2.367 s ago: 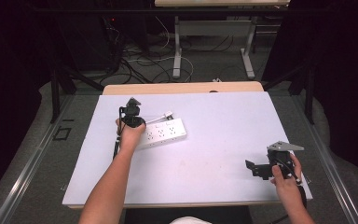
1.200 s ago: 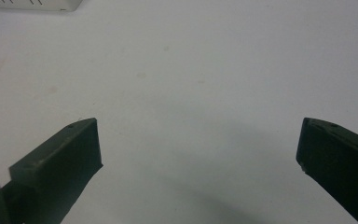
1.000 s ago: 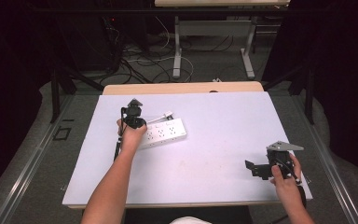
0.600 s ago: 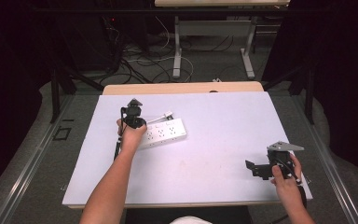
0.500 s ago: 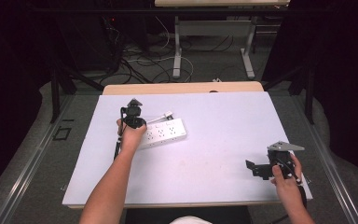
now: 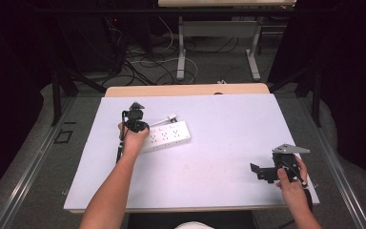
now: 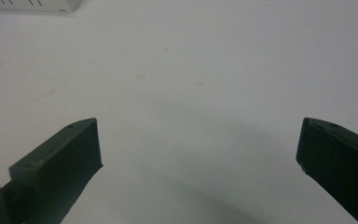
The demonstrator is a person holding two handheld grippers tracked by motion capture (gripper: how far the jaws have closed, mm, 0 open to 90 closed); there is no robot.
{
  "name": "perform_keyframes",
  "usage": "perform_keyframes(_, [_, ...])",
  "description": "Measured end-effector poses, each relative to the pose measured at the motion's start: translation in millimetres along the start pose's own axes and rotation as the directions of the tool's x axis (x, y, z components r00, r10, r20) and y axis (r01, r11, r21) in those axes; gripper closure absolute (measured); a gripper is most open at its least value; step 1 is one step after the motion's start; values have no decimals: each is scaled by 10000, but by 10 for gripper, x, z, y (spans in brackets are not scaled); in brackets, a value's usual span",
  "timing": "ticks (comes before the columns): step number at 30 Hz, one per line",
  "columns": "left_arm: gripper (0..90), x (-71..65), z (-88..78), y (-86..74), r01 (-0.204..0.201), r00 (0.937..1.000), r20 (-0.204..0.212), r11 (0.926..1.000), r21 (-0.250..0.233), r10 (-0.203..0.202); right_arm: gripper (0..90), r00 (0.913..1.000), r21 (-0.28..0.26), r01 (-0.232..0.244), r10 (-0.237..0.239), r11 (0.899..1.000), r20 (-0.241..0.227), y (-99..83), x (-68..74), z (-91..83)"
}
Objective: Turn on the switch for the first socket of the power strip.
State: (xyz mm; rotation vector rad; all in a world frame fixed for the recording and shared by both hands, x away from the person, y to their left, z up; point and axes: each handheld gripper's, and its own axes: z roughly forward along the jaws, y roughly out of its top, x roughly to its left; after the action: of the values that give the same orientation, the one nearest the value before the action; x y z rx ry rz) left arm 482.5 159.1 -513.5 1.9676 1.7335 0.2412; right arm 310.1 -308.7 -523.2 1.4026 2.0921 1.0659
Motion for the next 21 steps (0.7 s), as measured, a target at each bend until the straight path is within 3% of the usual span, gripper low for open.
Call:
perform_keyframes(3, [900,-3,-11,-7,48,10000,35,9999,-108,-48,0,10000,1,2,-2,10000,1,6,2,8])
perform_keyframes(21, [866,-100,-182,-55,-547,9971,487,9967,-605,576,0,9998,-26,186,-187,9998,-117,46,49,40])
